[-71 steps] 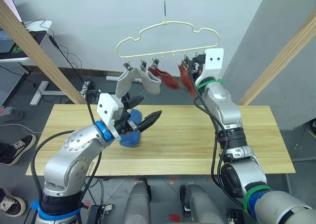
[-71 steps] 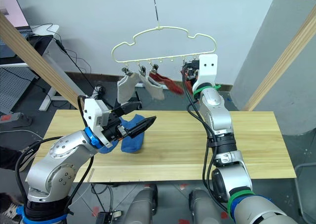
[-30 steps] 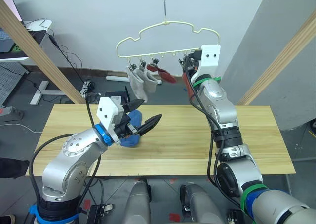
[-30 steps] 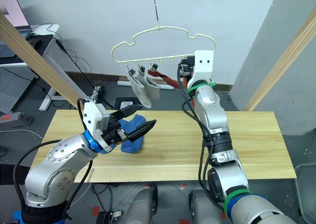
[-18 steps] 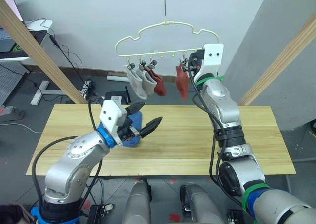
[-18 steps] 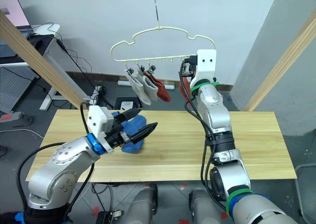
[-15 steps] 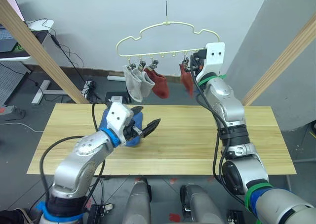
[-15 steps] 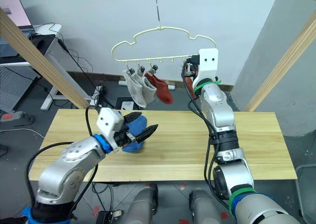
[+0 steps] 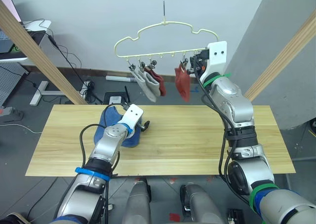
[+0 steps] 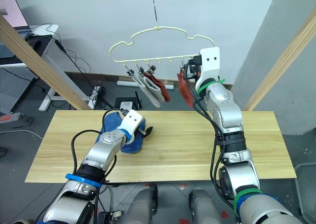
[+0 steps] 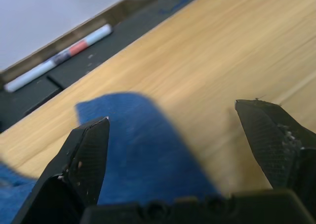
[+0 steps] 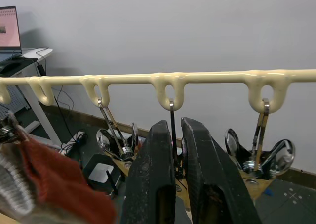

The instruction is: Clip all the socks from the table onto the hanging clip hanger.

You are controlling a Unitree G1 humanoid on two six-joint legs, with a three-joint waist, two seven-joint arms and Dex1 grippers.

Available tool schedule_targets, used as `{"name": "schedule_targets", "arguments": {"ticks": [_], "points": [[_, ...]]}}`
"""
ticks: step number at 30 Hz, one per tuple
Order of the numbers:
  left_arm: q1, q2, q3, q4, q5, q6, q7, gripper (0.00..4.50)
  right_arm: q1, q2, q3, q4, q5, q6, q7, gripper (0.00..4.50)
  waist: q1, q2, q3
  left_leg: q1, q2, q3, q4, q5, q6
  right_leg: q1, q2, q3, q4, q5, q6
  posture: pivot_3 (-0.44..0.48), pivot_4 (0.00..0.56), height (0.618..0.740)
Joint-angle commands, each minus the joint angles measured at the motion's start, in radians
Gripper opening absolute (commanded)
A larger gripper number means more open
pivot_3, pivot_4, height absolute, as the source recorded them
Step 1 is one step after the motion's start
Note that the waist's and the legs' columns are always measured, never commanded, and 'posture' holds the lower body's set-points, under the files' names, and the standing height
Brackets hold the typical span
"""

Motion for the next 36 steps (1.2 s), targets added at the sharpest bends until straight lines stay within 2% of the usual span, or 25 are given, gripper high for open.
{"name": "schedule_targets", "arguments": {"ticks": [1, 10, 13, 20, 28, 36], "points": [[-0.016, 0.004, 0.040, 0.025, 0.007, -0.009, 0.004, 4.50, 0.009, -0.003, -0.026, -0.053, 0.014, 0.011, -0.022, 0.01, 0.000, 0.000, 0.000, 0.000, 0.000, 0.000, 0.000, 0.000, 0.000, 0.000, 0.000, 0.000, 0.000, 0.000, 0.000, 0.021, 0.283, 0.740], [-0.011, -0.016, 0.081, 0.118, -0.040, 0.076, -0.112, 4.50, 0.007, -0.002, -0.030, -0.055, 0.020, 0.021, -0.035, 0.01, 0.001, 0.000, 0.000, 0.001, 0.000, 0.000, 0.001, 0.000, 0.000, 0.001, 0.000, 0.000, 0.001, 0.000, 0.000, 0.027, 0.284, 0.740], [-0.013, -0.019, 0.084, 0.124, -0.034, 0.069, -0.126, 3.90, 0.003, -0.004, -0.031, -0.050, 0.024, 0.020, -0.037, 0.00, 0.001, 0.000, 0.000, 0.001, 0.000, 0.000, 0.001, 0.000, 0.000, 0.001, 0.000, 0.000, 0.003, 0.000, 0.000, 0.027, 0.283, 0.740], [0.004, -0.008, 0.064, 0.090, -0.007, 0.035, -0.163, 2.01, -0.002, -0.015, -0.036, -0.037, 0.029, 0.021, -0.030, 0.00, 0.001, 0.000, 0.000, 0.002, 0.000, 0.000, 0.001, 0.000, 0.000, 0.001, 0.000, 0.000, 0.003, 0.000, 0.000, 0.037, 0.287, 0.740], [0.072, -0.027, 0.054, -0.031, -0.024, -0.029, -0.223, 0.01, 0.015, -0.028, -0.043, -0.062, 0.040, 0.035, -0.017, 0.00, 0.002, 0.000, -0.001, 0.002, 0.000, 0.000, 0.001, 0.000, 0.000, 0.001, -0.001, 0.000, 0.003, 0.000, 0.000, 0.037, 0.237, 0.740], [0.087, -0.062, 0.102, -0.268, -0.151, -0.049, -0.325, 0.01, 0.010, -0.074, -0.097, -0.100, 0.133, 0.198, 0.020, 0.00, 0.003, 0.000, -0.001, 0.001, -0.001, 0.000, 0.002, 0.000, 0.000, 0.001, -0.001, -0.001, 0.003, 0.000, 0.000, 0.022, 0.241, 0.740]]}}
